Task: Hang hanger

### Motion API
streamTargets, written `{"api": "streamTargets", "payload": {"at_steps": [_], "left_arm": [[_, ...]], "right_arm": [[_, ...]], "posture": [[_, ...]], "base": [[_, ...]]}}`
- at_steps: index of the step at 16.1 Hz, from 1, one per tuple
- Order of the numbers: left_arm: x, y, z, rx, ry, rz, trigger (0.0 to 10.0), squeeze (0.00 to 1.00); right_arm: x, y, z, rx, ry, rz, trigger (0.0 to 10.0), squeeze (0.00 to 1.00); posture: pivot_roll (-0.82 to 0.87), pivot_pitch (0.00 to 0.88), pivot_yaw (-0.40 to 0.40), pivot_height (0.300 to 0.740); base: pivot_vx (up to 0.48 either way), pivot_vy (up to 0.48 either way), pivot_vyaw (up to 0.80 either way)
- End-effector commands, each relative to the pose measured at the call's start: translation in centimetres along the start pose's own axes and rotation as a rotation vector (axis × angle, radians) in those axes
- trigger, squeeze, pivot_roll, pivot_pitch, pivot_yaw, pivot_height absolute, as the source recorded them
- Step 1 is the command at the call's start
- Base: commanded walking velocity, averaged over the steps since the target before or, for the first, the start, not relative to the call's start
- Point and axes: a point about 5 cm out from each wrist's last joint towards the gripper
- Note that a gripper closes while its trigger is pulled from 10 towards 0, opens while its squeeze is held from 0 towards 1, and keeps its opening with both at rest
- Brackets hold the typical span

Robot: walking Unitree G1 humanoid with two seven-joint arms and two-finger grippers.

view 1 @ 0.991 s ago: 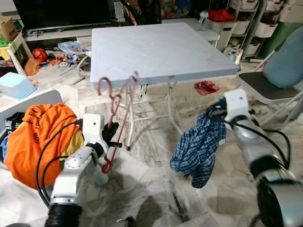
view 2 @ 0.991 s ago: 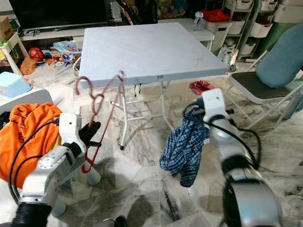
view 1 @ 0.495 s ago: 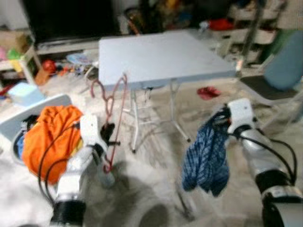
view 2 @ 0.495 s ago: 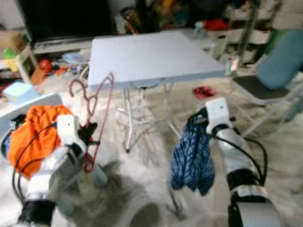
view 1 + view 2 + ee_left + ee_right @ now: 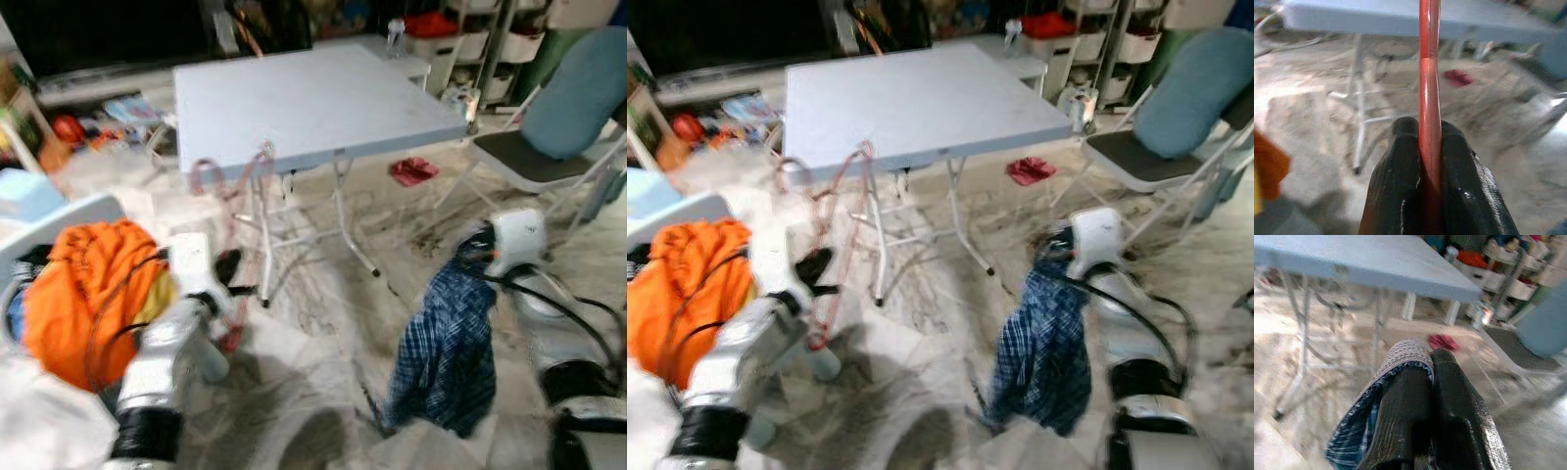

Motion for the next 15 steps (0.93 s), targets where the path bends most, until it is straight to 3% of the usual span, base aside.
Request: {"api": "streamTargets", "payload": {"at_steps": [1,4,5,6,8,11,15], "left_arm": [[-0.5,-0.2,0.6,-0.024,-0.005,-0.018,10.0,0.00],[-0.4,0.0,0.7,-0.044,-0.017,0.045,10.0,0.00],[-0.2,0.4,0.9,-0.064,-0.037,0.084,10.0,0.00],[0.0,1.1,0.8,-0.076,-0.061,0.106,10.0,0.00],[0.5,2.7,0.2,-0.066,-0.139,0.134,10.0,0.00],[1.2,4.1,-1.0,-0.035,-0.189,0.173,10.0,0.00],[2.1,4.5,-1.0,0.012,-0.214,0.169,10.0,0.00]], "right_arm": [[-0.7,0.1,0.6,-0.018,-0.014,-0.012,10.0,0.00],[0.5,-0.1,1.5,-0.056,-0.063,0.019,10.0,0.00],[1.0,-0.1,2.0,-0.098,-0.081,0.040,10.0,0.00],[1.5,0.1,2.1,-0.105,-0.172,0.064,10.0,0.00],[2.1,0.9,1.9,-0.102,-0.206,0.081,10.0,0.00],[3.5,1.7,0.2,-0.027,-0.290,0.103,10.0,0.00],[4.9,1.5,0.1,0.012,-0.371,0.116,10.0,0.00]], "posture": [[-0.12,0.000,0.031,0.740],[-0.12,0.000,0.024,0.740],[-0.11,0.000,0.022,0.740],[-0.11,0.000,0.017,0.740],[-0.08,0.000,0.006,0.740],[-0.03,0.000,-0.016,0.740],[0.02,0.000,-0.066,0.740]], "base": [[0.409,0.000,0.00],[0.000,0.000,0.00],[0.000,0.000,0.00],[0.000,0.000,0.00],[0.000,0.000,0.00],[0.000,0.000,0.00],[0.000,0.000,0.00]]}}
Point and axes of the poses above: a point about 5 cm out from each wrist's last joint towards the gripper, its own y axis pointing back from the gripper into the wrist, its own z axis along the axis of the wrist's last joint, x = y × z, and after that the axes turned 8 degrees about -y, right-handed
